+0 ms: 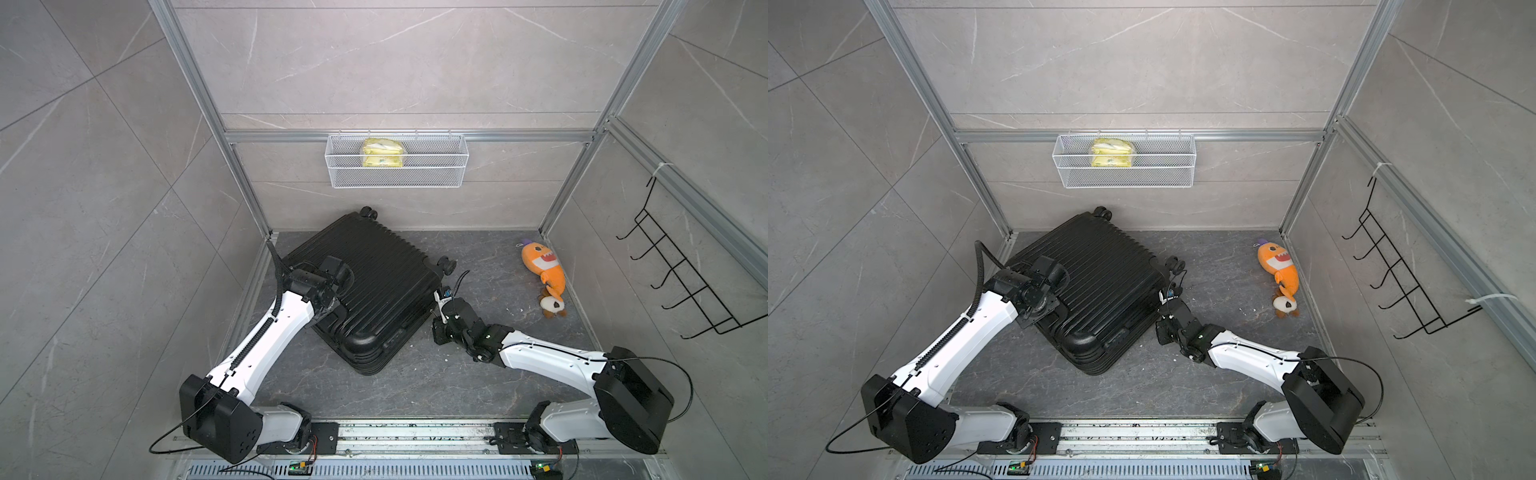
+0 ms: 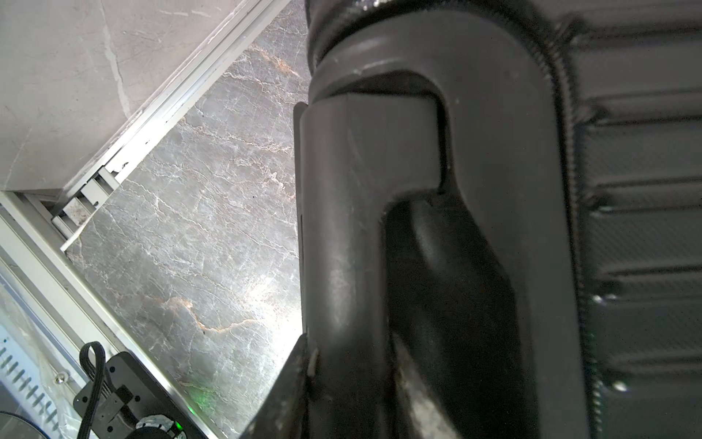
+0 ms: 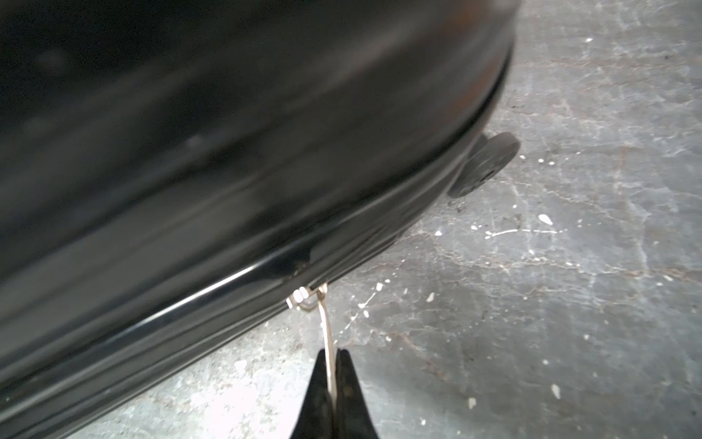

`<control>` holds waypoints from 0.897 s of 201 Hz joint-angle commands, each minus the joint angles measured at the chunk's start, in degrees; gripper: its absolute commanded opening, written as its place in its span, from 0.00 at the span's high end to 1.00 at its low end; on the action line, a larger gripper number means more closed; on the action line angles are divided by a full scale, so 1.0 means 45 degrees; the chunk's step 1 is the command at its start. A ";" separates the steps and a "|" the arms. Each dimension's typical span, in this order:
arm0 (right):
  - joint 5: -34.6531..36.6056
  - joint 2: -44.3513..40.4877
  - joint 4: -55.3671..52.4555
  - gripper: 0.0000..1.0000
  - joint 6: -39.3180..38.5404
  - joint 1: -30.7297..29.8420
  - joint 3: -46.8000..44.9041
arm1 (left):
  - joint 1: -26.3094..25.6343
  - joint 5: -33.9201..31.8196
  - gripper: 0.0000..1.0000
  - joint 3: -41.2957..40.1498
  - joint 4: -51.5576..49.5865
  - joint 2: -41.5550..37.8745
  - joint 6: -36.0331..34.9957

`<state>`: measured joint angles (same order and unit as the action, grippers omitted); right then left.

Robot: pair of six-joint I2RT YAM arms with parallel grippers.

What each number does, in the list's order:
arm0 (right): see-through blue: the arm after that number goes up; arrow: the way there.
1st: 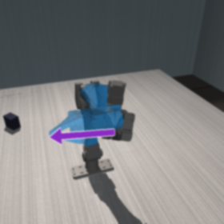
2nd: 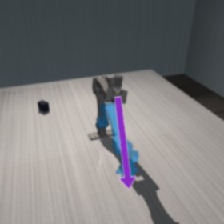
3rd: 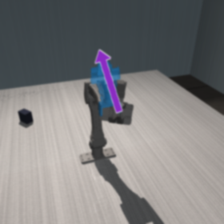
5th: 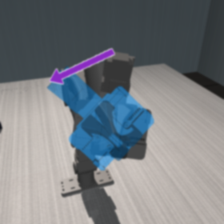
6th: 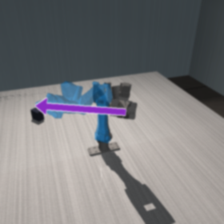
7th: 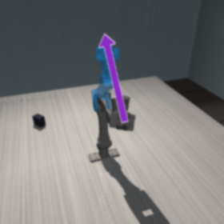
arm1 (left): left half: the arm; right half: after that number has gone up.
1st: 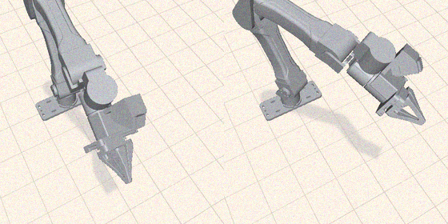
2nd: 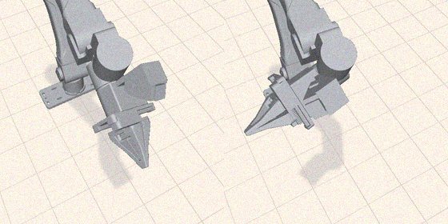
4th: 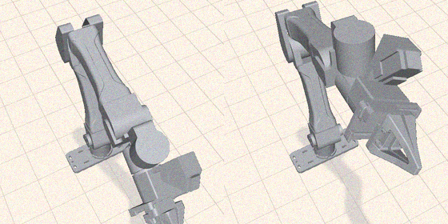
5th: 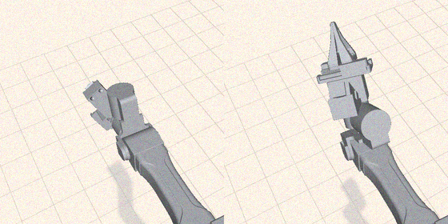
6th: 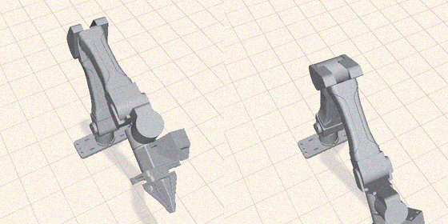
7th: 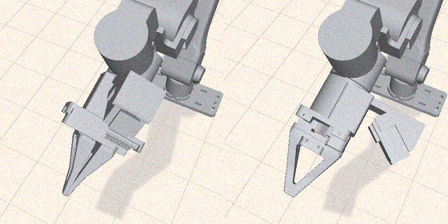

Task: Close the suitcase zippers
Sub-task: Zip the zipper on the suitcase.

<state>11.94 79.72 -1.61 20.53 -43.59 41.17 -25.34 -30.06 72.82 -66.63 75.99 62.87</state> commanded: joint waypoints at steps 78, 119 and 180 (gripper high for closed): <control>-0.0382 0.0715 -0.0590 1.00 -0.0411 0.1897 0.0477 | 0.0158 -0.1815 0.87 -0.0010 -0.0471 -0.0426 -0.2189; -0.0897 0.1072 -0.0567 1.00 -0.0656 0.2678 0.0782 | 0.0178 -0.1456 0.88 -0.0276 0.0121 -0.0647 -0.3026; -0.1915 0.1454 -0.0368 1.00 -0.0872 0.3946 0.1029 | 0.0182 -0.1497 0.87 -0.0960 0.1092 -0.1335 -0.4292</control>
<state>-2.07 84.42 -1.78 15.99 -30.48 45.01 -24.71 -31.24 69.21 -58.63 73.87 56.75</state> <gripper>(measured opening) 0.049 0.295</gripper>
